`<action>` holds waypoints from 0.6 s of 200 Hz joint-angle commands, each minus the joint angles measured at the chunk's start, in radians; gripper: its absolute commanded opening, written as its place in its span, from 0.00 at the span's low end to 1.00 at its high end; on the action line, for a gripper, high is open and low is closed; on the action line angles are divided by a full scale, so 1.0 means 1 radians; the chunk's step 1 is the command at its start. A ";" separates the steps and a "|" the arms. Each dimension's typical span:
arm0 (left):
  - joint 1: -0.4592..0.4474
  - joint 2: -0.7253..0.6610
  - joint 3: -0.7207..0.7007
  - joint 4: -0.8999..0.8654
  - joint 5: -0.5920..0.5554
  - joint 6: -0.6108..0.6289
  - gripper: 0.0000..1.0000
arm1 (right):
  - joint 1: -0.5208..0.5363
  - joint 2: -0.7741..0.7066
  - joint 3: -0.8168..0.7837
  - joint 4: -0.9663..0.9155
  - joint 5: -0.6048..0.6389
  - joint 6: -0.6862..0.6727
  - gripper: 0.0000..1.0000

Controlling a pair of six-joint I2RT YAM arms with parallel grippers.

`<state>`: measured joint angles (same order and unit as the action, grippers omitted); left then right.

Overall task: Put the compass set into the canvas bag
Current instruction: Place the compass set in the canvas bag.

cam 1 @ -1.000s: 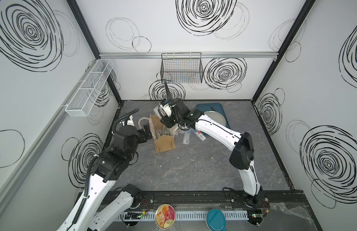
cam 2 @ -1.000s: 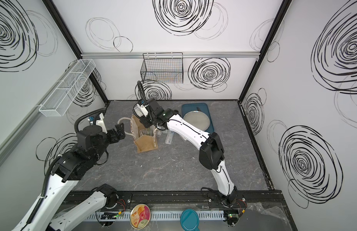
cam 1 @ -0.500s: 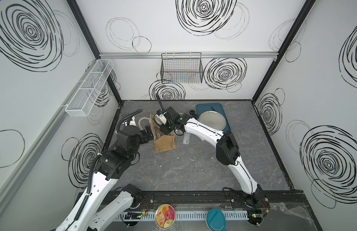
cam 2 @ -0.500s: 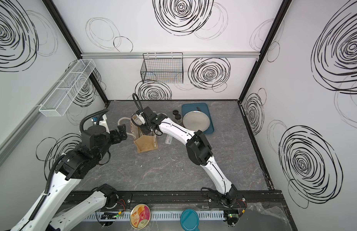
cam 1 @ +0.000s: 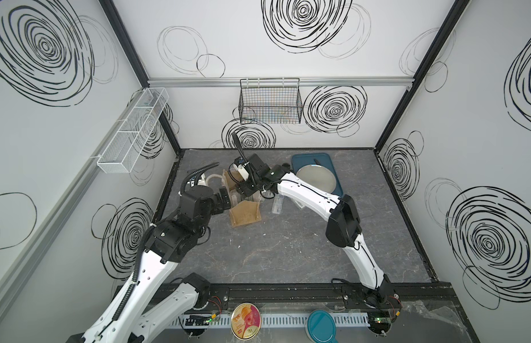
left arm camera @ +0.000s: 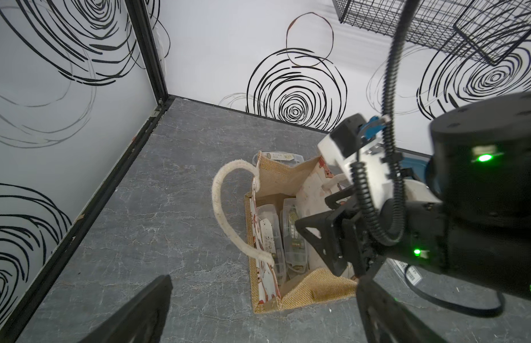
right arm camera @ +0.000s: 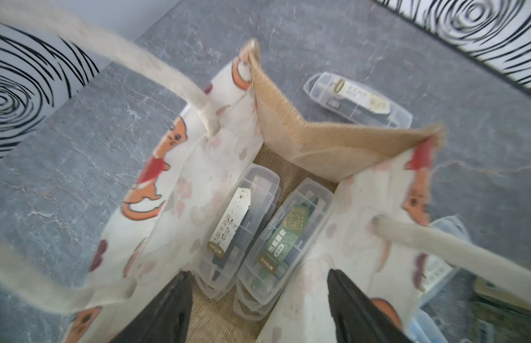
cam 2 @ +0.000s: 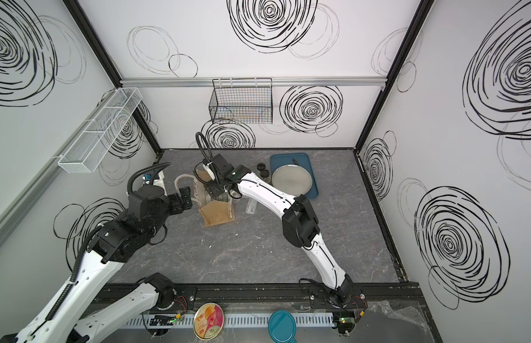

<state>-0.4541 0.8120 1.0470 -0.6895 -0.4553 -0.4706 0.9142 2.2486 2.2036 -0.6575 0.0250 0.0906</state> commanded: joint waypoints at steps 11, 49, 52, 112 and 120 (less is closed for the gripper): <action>-0.014 -0.008 0.037 0.016 -0.016 -0.003 0.99 | -0.001 -0.246 -0.054 0.012 0.100 -0.028 0.77; -0.030 -0.002 0.024 0.049 0.004 -0.009 0.99 | -0.054 -0.470 -0.288 0.024 0.172 0.005 0.78; -0.031 -0.001 0.023 0.050 0.006 -0.009 0.99 | -0.063 -0.488 -0.317 0.025 0.176 0.012 0.79; -0.061 0.010 -0.012 0.094 0.001 -0.014 0.99 | -0.246 -0.720 -0.921 0.161 0.122 0.108 0.77; -0.063 0.012 -0.019 0.098 0.003 -0.014 0.99 | -0.258 -0.720 -0.966 0.173 0.112 0.116 0.77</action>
<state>-0.5091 0.8211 1.0500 -0.6479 -0.4496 -0.4717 0.6846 1.5490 1.3762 -0.5323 0.1658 0.1574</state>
